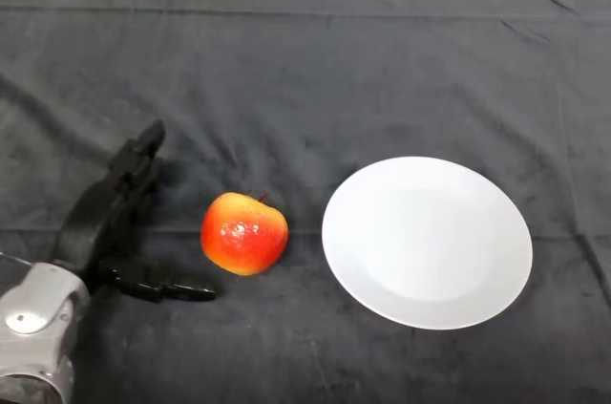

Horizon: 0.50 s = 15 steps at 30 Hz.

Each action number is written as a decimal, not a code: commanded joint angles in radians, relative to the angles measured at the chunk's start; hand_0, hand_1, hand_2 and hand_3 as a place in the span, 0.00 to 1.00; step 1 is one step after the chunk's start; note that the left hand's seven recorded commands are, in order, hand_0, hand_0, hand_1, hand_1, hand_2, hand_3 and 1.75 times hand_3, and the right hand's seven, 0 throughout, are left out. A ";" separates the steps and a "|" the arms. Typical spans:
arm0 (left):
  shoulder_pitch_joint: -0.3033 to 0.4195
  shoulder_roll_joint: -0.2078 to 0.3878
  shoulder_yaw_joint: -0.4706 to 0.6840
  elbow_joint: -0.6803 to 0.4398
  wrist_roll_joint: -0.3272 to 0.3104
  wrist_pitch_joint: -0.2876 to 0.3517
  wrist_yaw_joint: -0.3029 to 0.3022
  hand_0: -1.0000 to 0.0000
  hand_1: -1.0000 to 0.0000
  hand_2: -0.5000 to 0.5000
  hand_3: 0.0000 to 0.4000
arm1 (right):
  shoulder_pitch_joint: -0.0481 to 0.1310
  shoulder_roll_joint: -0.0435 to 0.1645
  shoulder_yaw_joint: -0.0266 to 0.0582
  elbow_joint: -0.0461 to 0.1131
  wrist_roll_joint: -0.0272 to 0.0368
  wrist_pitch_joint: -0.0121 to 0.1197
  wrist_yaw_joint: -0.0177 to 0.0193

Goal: Move the apple to the plate

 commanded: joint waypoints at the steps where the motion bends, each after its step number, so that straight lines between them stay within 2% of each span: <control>1: 0.022 -0.009 -0.035 -0.044 0.016 -0.023 -0.023 1.00 1.00 0.50 0.00 | -0.012 -0.015 -0.0023 -0.009 0.0174 -0.007 -0.0017; 9: 0.020 -0.011 -0.065 -0.043 0.000 -0.038 -0.091 1.00 1.00 0.50 0.00 | -0.013 -0.016 -0.0024 -0.008 0.0176 -0.007 -0.0015; 10: 0.021 -0.012 -0.068 -0.043 -0.002 -0.040 -0.097 0.84 1.00 0.42 0.16 | -0.013 -0.016 -0.0024 -0.008 0.0177 -0.007 -0.0015; 12: 0.019 -0.013 -0.074 -0.042 -0.004 -0.044 -0.106 0.60 1.00 0.30 0.40 | -0.013 -0.016 -0.0025 -0.008 0.0177 -0.007 -0.0014; 13: 0.017 -0.015 -0.078 -0.042 -0.005 -0.045 -0.109 0.54 1.00 0.27 0.46 | -0.013 -0.016 -0.0025 -0.008 0.0177 -0.007 -0.0014; 15: 0.013 -0.018 -0.085 -0.042 -0.006 -0.048 -0.113 0.48 1.00 0.24 0.52 | -0.013 -0.016 -0.0025 -0.007 0.0178 -0.007 -0.0013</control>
